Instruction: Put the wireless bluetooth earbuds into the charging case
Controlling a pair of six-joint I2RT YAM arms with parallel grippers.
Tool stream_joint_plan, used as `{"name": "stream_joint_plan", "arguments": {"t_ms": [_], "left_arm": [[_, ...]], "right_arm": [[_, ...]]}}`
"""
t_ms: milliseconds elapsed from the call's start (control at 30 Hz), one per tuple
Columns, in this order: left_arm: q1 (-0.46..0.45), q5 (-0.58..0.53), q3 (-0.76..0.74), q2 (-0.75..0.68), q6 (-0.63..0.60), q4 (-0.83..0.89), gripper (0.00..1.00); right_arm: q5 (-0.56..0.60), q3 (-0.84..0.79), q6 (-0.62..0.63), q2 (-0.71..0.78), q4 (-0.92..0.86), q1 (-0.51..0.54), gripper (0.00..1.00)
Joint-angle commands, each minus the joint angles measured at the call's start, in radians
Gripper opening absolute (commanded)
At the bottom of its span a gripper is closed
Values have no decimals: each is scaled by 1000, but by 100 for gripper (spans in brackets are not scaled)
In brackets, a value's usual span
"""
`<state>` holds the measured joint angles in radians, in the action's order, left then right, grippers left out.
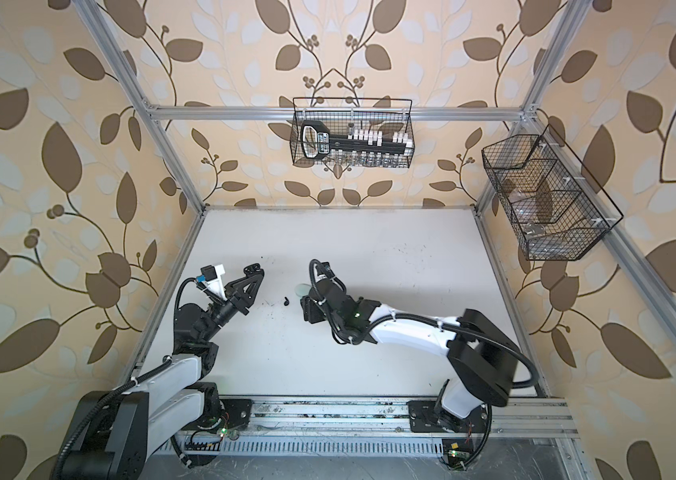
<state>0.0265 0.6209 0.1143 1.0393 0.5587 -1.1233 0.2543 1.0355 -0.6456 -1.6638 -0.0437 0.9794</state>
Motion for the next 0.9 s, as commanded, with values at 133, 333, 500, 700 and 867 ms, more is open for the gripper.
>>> {"name": "stream_joint_plan", "arguments": {"t_ms": [133, 333, 500, 700, 867], "left_arm": [[75, -80, -21, -107, 29, 66, 0], [79, -207, -41, -299, -6, 285, 0], [79, -222, -48, -395, -13, 360, 0], [79, -222, -49, -390, -8, 352, 0], [79, -223, -51, -391, -7, 349, 0]], "right_arm": [[-94, 306, 42, -305, -155, 12, 65], [-74, 470, 56, -456, -200, 19, 64], [5, 578, 76, -552, -278, 33, 57], [57, 654, 108, -639, -328, 33, 51], [94, 724, 128, -702, -379, 29, 42]]}}
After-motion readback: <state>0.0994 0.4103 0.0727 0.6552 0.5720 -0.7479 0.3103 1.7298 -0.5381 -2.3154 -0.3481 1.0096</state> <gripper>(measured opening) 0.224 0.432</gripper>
